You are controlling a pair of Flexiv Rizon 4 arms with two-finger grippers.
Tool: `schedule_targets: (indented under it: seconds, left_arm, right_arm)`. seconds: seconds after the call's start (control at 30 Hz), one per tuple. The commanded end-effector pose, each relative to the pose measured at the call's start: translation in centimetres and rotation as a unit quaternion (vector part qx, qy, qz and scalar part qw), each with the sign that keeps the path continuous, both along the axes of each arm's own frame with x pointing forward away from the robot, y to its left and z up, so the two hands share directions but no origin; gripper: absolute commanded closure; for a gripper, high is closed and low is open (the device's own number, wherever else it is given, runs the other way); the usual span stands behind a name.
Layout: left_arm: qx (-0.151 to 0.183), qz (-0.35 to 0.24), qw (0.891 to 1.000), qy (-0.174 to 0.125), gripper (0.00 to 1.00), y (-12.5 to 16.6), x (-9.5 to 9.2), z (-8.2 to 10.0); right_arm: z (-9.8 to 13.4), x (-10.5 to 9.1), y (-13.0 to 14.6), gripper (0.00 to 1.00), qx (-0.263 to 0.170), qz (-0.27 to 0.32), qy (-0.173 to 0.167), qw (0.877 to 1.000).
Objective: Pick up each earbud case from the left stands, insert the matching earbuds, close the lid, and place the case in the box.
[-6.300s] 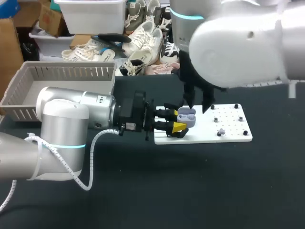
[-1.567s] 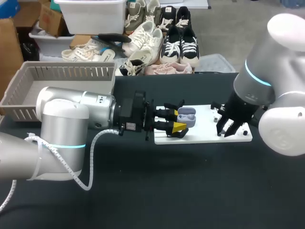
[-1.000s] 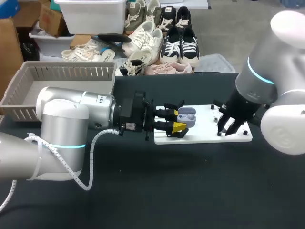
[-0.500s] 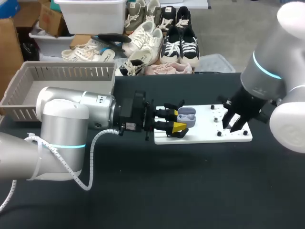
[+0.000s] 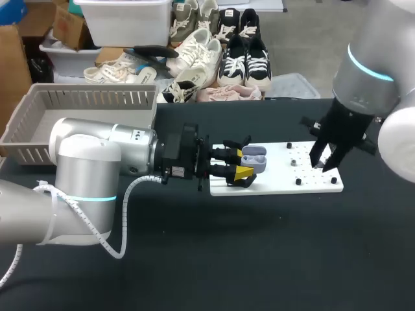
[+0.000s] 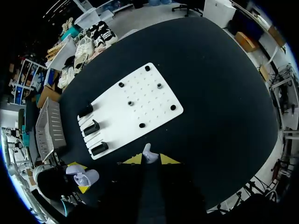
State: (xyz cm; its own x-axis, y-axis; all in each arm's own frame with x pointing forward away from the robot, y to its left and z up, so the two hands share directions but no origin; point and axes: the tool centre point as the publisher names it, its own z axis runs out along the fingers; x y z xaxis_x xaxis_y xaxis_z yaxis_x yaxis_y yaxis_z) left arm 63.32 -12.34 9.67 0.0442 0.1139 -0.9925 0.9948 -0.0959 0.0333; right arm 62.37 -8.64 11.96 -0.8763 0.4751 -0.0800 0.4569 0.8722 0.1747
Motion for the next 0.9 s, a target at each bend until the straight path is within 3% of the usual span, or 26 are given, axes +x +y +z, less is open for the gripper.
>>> schedule_targets:
  seconds: [0.03,0.53,0.9]
  left_arm:
    - [-0.001,0.000,1.000,0.000,1.00,0.0,0.0,-0.1]
    - [-0.001,0.000,1.000,0.000,1.00,0.0,0.0,-0.1]
    - [-0.001,0.000,1.000,0.000,1.00,0.0,0.0,-0.1]
  right_arm:
    - [2.4,-0.6,0.4,1.00,-0.009,0.008,0.008,1.000]
    - [7.8,-2.5,5.2,1.00,-0.009,0.143,-0.004,0.990]
    - [9.3,-3.0,10.1,1.00,-0.028,0.222,-0.010,0.974]
